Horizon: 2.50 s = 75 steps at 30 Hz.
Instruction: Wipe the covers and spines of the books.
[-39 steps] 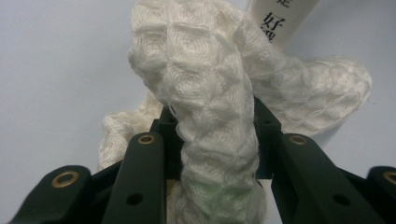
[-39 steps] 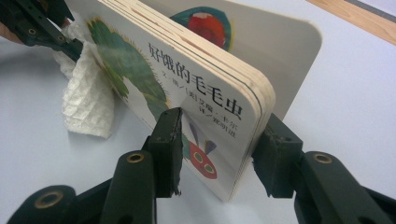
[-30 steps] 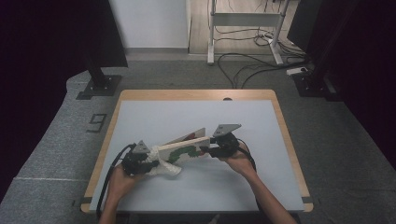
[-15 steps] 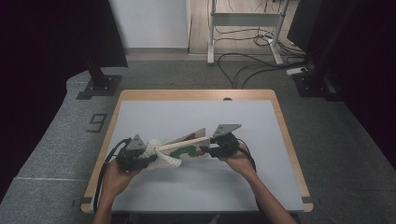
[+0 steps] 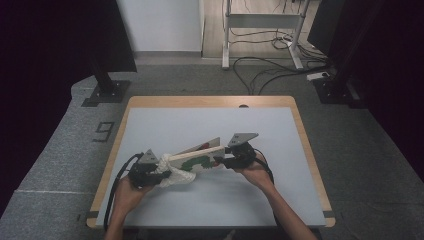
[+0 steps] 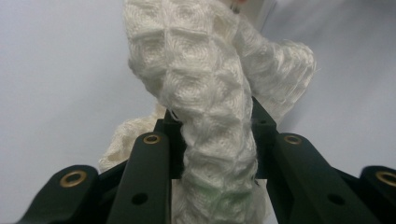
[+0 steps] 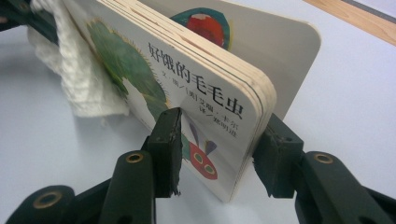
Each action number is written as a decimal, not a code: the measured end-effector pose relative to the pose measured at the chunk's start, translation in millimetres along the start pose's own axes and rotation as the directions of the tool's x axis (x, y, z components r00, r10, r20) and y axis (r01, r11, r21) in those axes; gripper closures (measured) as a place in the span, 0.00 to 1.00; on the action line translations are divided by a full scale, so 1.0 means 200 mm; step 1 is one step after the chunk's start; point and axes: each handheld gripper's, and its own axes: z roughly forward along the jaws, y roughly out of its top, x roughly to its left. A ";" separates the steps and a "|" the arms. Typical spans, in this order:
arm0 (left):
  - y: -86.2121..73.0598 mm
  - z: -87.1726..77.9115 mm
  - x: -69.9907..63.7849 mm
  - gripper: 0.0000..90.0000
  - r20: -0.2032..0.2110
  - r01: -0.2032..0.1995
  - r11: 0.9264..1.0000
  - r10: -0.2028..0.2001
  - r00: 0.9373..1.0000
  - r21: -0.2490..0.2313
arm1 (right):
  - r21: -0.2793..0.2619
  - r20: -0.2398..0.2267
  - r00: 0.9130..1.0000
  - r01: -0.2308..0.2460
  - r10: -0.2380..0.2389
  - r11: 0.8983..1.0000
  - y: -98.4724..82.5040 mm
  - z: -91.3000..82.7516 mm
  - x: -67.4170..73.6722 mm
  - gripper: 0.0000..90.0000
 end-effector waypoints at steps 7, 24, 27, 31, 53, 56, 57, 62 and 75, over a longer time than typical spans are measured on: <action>-0.04 0.10 -0.01 0.75 0.002 -0.003 0.998 0.003 1.000 0.061 | -0.003 -0.001 1.000 0.000 0.000 1.000 0.00 0.00 0.00 0.60; 0.03 0.01 -0.03 0.75 -0.004 -0.056 0.997 0.057 0.998 0.047 | -0.014 -0.008 1.000 -0.004 0.004 1.000 -0.01 -0.01 0.00 0.60; 0.06 -0.04 -0.03 0.75 -0.007 -0.069 0.997 0.069 0.998 0.030 | -0.012 -0.007 1.000 -0.004 0.004 1.000 -0.01 -0.01 0.00 0.60; 0.11 -0.12 -0.04 0.75 -0.009 -0.085 0.996 0.085 0.996 0.008 | -0.012 -0.007 1.000 -0.004 0.004 1.000 -0.01 0.00 0.00 0.59; 0.01 -0.27 0.07 0.74 -0.049 -0.010 1.000 0.009 0.999 -0.014 | -0.013 -0.003 1.000 -0.006 0.006 1.000 -0.01 0.00 0.00 0.58; -0.01 -0.29 0.12 0.74 -0.070 0.015 1.000 -0.016 0.997 -0.014 | -0.013 -0.003 1.000 -0.007 0.007 1.000 -0.01 0.00 0.00 0.58; -0.02 -0.30 0.13 0.74 -0.077 0.024 1.000 -0.025 0.997 -0.016 | -0.013 -0.003 1.000 -0.007 0.007 1.000 -0.01 0.00 0.00 0.58; -0.04 -0.34 0.20 0.73 -0.111 0.060 0.998 -0.063 0.992 -0.026 | -0.013 -0.003 1.000 -0.008 0.008 1.000 -0.01 0.00 0.00 0.58; 0.00 -0.32 0.35 0.72 -0.177 0.139 0.990 -0.143 0.974 -0.032 | -0.012 -0.004 1.000 -0.007 0.007 1.000 -0.01 0.00 0.00 0.58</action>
